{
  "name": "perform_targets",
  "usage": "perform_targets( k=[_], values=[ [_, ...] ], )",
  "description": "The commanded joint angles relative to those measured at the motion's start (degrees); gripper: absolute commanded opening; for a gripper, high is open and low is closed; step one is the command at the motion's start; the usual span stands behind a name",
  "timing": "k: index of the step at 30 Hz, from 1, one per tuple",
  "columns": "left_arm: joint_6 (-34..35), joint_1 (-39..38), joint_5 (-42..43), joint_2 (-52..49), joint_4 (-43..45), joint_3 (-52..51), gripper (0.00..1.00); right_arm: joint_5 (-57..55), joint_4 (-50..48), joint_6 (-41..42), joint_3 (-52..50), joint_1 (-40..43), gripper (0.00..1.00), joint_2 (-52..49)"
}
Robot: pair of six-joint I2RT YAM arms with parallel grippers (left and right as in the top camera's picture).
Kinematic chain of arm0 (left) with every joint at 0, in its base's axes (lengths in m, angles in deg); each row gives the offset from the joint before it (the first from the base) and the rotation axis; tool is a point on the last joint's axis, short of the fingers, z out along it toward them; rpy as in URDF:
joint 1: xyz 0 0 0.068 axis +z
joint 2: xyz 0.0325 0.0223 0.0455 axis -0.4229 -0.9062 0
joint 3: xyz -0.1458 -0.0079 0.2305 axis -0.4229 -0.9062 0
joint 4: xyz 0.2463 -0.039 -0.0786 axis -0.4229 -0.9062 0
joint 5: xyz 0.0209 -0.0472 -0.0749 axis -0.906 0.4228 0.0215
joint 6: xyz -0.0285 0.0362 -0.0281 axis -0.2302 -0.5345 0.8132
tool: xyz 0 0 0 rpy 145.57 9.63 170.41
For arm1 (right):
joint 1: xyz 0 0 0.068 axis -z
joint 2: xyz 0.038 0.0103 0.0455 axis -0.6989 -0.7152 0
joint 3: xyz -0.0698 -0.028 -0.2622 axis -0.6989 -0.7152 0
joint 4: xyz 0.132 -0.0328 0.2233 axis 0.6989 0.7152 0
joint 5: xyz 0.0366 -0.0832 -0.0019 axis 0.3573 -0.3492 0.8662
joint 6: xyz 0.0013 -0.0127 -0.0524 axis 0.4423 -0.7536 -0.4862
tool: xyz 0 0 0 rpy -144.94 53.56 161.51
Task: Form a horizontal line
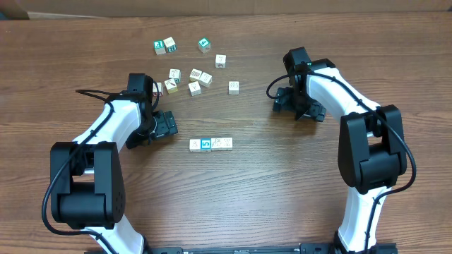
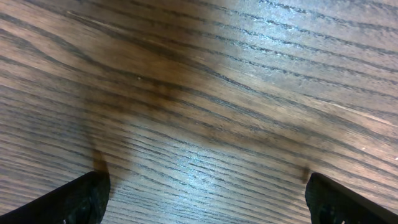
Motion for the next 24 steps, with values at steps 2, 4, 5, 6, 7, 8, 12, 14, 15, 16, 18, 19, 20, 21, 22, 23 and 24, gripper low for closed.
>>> perform_targets(
  k=[2,4,5,6,7,8,12,14,15,16,18,19,20,21,22,23,24],
  values=[
    [-0.3,0.0,-0.8,-0.4,0.1,-0.1,1.0,-0.9,-3.2,-0.1,-0.2,-0.2,1.0,-0.9],
    [-0.3,0.0,-0.8,-0.4,0.1,-0.1,1.0,-0.9,-5.0,-0.1,-0.2,-0.2,1.0,-0.9],
    [-0.3,0.0,-0.8,-0.4,0.1,-0.1,1.0,-0.9,-5.8,-0.1,-0.2,-0.2,1.0,-0.9],
    [-0.3,0.0,-0.8,-0.4,0.1,-0.1,1.0,-0.9,-6.4,-0.1,-0.2,-0.2,1.0,-0.9],
    [-0.3,0.0,-0.8,-0.4,0.1,-0.1,1.0,-0.9,-7.2,-0.1,-0.2,-0.2,1.0,-0.9],
    [-0.3,0.0,-0.8,-0.4,0.1,-0.1,1.0,-0.9,-8.0,-0.1,-0.2,-0.2,1.0,-0.9],
    [-0.3,0.0,-0.8,-0.4,0.2,-0.1,1.0,-0.9,-9.4,-0.1,-0.2,-0.2,1.0,-0.9],
    [-0.3,0.0,-0.8,-0.4,0.2,-0.1,1.0,-0.9,-9.5,-0.1,-0.2,-0.2,1.0,-0.9],
    [-0.3,0.0,-0.8,-0.4,0.2,-0.1,1.0,-0.9,-9.5,-0.1,-0.2,-0.2,1.0,-0.9],
    [-0.3,0.0,-0.8,-0.4,0.2,-0.1,1.0,-0.9,-9.5,-0.1,-0.2,-0.2,1.0,-0.9],
    [-0.3,0.0,-0.8,-0.4,0.2,-0.1,1.0,-0.9,-9.5,-0.1,-0.2,-0.2,1.0,-0.9],
    [-0.3,0.0,-0.8,-0.4,0.2,-0.1,1.0,-0.9,-9.5,-0.1,-0.2,-0.2,1.0,-0.9],
    [-0.3,0.0,-0.8,-0.4,0.2,-0.1,1.0,-0.9,-9.5,-0.1,-0.2,-0.2,1.0,-0.9],
    [-0.3,0.0,-0.7,-0.4,0.2,-0.1,1.0,-0.9,-9.5,-0.1,-0.2,-0.2,1.0,-0.9],
    [-0.3,0.0,-1.9,-0.6,0.3,-0.1,1.0,-0.9,-9.5,-0.1,-0.2,-0.2,1.0,-0.9],
    [-0.3,0.0,-3.5,-0.7,0.2,-0.1,1.0,-0.9,-9.5,-0.1,-0.2,-0.2,1.0,-0.9],
    [-0.3,0.1,-4.9,-0.7,0.2,-0.1,1.0,-0.9,-9.5,-0.1,-0.2,-0.2,1.0,-0.9]
  ],
)
